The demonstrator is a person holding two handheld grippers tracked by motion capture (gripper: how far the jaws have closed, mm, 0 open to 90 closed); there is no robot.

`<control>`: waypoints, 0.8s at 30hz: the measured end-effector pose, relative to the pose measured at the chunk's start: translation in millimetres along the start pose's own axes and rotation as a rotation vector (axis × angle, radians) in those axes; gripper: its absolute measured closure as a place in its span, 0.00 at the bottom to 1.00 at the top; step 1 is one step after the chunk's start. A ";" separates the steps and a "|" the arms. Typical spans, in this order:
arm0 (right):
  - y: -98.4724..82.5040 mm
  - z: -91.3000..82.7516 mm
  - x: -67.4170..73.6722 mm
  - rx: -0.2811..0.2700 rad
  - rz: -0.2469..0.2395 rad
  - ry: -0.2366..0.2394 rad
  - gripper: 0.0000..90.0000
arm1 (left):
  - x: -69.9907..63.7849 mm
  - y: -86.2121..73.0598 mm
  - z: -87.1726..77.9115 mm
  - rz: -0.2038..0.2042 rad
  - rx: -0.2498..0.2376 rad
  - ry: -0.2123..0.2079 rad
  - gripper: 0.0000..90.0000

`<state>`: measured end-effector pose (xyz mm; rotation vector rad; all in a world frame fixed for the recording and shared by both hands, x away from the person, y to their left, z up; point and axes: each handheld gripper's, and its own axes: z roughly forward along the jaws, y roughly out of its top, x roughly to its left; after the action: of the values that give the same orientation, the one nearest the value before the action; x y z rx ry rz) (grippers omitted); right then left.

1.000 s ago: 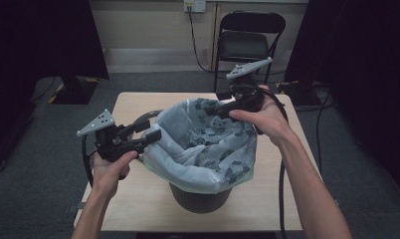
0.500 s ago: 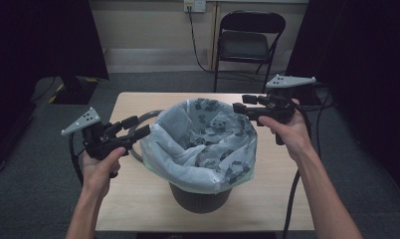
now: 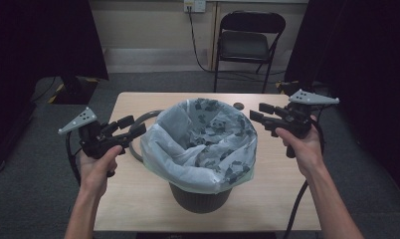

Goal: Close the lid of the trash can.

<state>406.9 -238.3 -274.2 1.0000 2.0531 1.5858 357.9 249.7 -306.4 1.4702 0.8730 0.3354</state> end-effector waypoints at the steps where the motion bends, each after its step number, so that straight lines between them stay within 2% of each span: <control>1: -3.3 -2.0 -1.8 -0.009 0.011 -0.001 0.52 | 2.3 -0.4 -0.5 0.003 0.005 0.006 0.38; 5: -16.6 -7.0 -7.1 -0.014 0.030 -0.019 0.50 | 9.5 -3.1 -0.4 -0.014 0.012 0.033 0.38; 7: -23.6 -8.7 -8.7 -0.011 0.030 -0.017 0.48 | 12.5 -4.8 0.0 0.005 0.033 0.064 0.38; 13: -45.9 -12.4 -13.1 0.006 0.047 -0.026 0.46 | 29.5 -13.8 4.0 -0.022 0.067 0.120 0.38; 17: -65.1 -12.7 -16.3 0.037 0.052 -0.032 0.45 | 45.7 -23.7 10.7 -0.044 0.115 0.183 0.38; 21: -83.2 -13.6 -20.5 0.046 0.063 -0.042 0.43 | 61.7 -34.8 20.2 -0.048 0.192 0.248 0.38; 24: -99.0 -12.8 -25.5 0.068 0.072 -0.073 0.41 | 74.2 -42.6 26.4 -0.061 0.236 0.294 0.38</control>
<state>385.0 -277.2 -367.0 1.1506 2.0550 1.5001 412.0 276.3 -372.6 1.6318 1.2239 0.4207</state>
